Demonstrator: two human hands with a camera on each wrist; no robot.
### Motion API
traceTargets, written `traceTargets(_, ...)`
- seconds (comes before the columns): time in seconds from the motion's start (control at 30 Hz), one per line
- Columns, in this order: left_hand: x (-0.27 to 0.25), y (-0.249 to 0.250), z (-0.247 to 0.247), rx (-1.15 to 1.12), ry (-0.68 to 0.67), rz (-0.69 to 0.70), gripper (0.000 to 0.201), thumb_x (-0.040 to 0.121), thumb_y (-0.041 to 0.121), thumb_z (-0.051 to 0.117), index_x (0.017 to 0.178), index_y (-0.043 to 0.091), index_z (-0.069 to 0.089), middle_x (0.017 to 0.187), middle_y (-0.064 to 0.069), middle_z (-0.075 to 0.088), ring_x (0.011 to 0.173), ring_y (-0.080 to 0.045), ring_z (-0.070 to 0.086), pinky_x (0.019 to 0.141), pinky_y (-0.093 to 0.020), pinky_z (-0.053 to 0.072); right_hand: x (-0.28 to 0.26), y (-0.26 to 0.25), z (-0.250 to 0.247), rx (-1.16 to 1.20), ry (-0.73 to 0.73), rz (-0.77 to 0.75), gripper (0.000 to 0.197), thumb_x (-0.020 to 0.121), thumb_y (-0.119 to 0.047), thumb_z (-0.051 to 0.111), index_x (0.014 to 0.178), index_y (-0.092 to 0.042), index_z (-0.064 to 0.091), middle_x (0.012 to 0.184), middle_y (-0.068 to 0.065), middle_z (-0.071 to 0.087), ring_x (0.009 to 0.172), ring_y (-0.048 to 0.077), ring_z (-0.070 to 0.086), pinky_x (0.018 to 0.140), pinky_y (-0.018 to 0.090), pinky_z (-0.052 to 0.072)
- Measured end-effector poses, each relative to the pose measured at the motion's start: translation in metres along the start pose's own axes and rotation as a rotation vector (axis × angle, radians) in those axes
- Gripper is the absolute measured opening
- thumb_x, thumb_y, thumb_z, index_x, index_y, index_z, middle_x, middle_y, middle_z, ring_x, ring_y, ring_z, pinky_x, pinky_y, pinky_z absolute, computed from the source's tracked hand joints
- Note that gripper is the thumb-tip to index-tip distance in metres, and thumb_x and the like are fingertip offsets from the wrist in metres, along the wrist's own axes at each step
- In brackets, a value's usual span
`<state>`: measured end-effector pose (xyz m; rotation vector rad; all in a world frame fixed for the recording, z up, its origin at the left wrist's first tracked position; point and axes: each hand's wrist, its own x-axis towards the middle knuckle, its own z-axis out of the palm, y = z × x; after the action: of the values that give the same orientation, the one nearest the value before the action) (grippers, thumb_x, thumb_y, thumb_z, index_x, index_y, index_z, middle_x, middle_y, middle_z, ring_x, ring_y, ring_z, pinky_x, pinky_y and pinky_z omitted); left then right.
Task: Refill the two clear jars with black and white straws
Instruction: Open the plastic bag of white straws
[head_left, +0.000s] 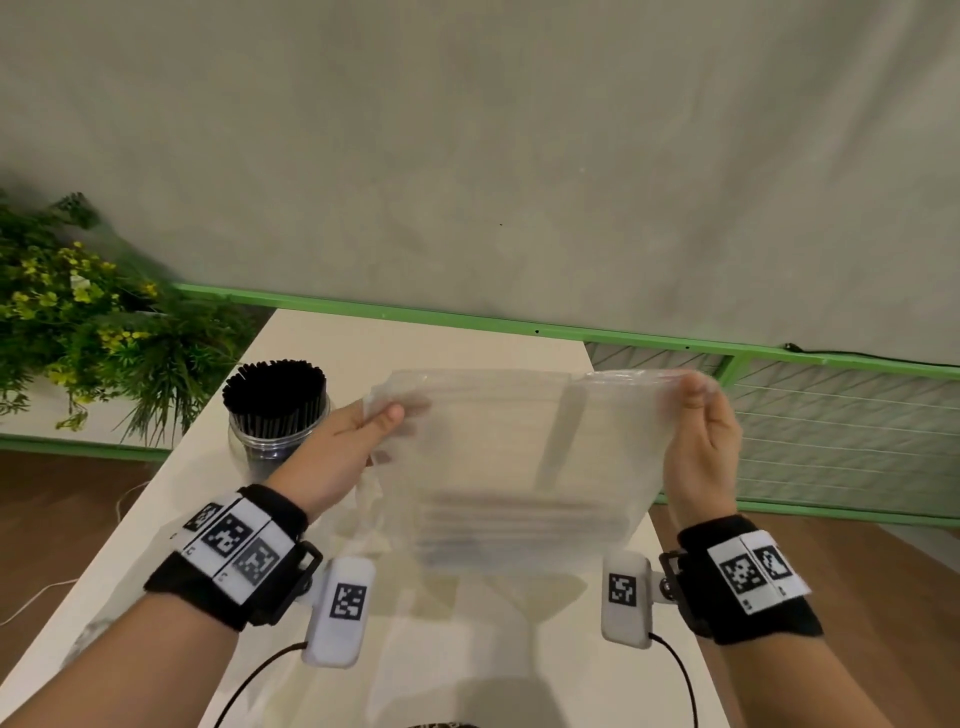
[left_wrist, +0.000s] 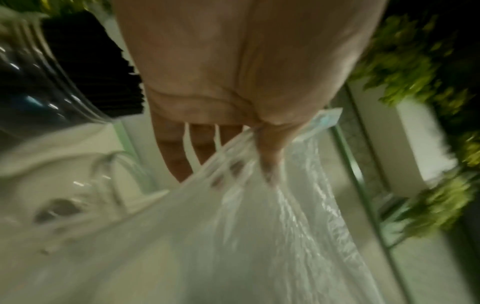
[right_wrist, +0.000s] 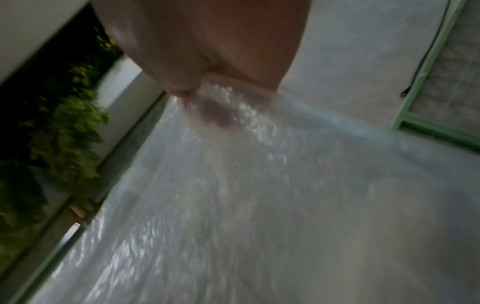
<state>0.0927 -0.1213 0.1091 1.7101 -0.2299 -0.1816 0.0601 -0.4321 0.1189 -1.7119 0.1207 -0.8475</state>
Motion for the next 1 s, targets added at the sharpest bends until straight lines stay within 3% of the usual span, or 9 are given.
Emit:
traceTargets(0.1,0.007,-0.017,-0.003,0.140,0.072,-0.074,0.022,0.096,0.018,0.050,0.089,0.027,0.068,0.089,0.009,0.067,0.090,-0.018,0.058,0.077,-0.030,0.043,-0.002,0.023,0.002,-0.299,-0.148,0.101,0.032,0.097,-0.051,0.038,0.079,-0.034,0.059,0.083,-0.002,0.058,0.081,0.017,0.055,0.078,0.042,0.048)
traceTargets(0.17,0.008,-0.017,-0.003,0.118,0.107,-0.086,0.019,0.095,0.017,0.052,0.087,0.023,0.069,0.083,0.004,0.065,0.081,-0.017,0.056,0.072,-0.029,0.042,-0.002,0.022,-0.001,-0.355,-0.134,0.023,0.033,0.096,-0.050,0.038,0.073,-0.036,0.056,0.076,-0.005,0.051,0.074,0.010,0.050,0.071,0.034,0.045)
traceTargets(0.3,0.010,-0.012,-0.009,0.063,0.194,-0.018,0.010,0.089,0.015,0.062,0.089,0.018,0.071,0.085,-0.004,0.069,0.077,-0.013,0.060,0.072,-0.023,0.046,0.000,0.011,-0.012,-0.325,-0.064,-0.180,0.036,0.099,-0.034,0.041,0.076,-0.011,0.057,0.076,0.000,0.045,0.069,0.007,0.043,0.060,0.014,0.034)
traceTargets(0.43,0.013,-0.024,-0.005,0.246,0.133,-0.074,0.015,0.085,0.024,0.067,0.090,0.011,0.073,0.086,-0.017,0.070,0.074,-0.016,0.057,0.066,-0.024,0.042,0.003,0.032,-0.014,-0.602,-0.236,-0.030,0.027,0.098,-0.027,0.050,0.075,-0.015,0.060,0.075,0.002,0.049,0.069,0.018,0.047,0.057,0.028,0.032)
traceTargets(0.57,0.016,-0.022,0.001,0.117,0.227,-0.019,0.009,0.087,0.021,0.065,0.085,0.015,0.071,0.065,0.003,0.058,0.052,0.000,0.051,0.052,-0.016,0.039,0.001,0.017,-0.020,-0.400,-0.044,-0.195,0.013,0.095,-0.016,0.055,0.085,-0.017,0.062,0.078,-0.005,0.049,0.067,0.000,0.044,0.061,0.013,0.035)
traceTargets(0.63,0.018,-0.025,0.003,0.082,0.196,-0.079,0.007,0.088,0.019,0.064,0.083,0.015,0.069,0.070,0.003,0.062,0.056,0.000,0.058,0.051,-0.018,0.039,-0.004,0.025,-0.022,-0.455,-0.041,-0.136,0.011,0.096,-0.015,0.053,0.089,-0.018,0.061,0.080,-0.005,0.052,0.070,0.000,0.047,0.065,0.014,0.039)
traceTargets(0.77,0.021,-0.029,0.011,0.090,0.135,-0.103,0.009,0.088,0.017,0.063,0.080,0.016,0.068,0.083,-0.002,0.067,0.070,-0.011,0.068,0.060,-0.023,0.045,-0.010,0.033,-0.018,-0.572,-0.033,-0.022,0.012,0.095,-0.009,0.053,0.104,-0.009,0.061,0.103,0.004,0.051,0.091,0.026,0.055,0.076,0.028,0.044)
traceTargets(0.87,0.022,-0.017,0.020,0.083,0.112,-0.018,0.009,0.088,0.016,0.064,0.085,0.011,0.070,0.083,-0.003,0.069,0.076,-0.012,0.071,0.070,-0.027,0.049,-0.020,0.003,-0.005,-0.588,-0.019,-0.274,0.041,0.090,-0.025,0.061,0.128,-0.014,0.049,0.127,0.006,0.042,0.119,0.024,0.041,0.102,0.039,0.036)
traceTargets(1.0,0.021,-0.001,0.037,0.077,0.041,0.036,0.009,0.088,0.014,0.064,0.089,0.007,0.070,0.084,-0.005,0.070,0.076,-0.014,0.071,0.072,-0.022,0.051,-0.039,-0.009,0.032,-0.778,-0.508,-0.369,0.104,0.071,-0.069,0.063,0.150,-0.025,0.013,0.157,-0.001,0.015,0.145,0.019,0.010,0.119,0.041,0.009)
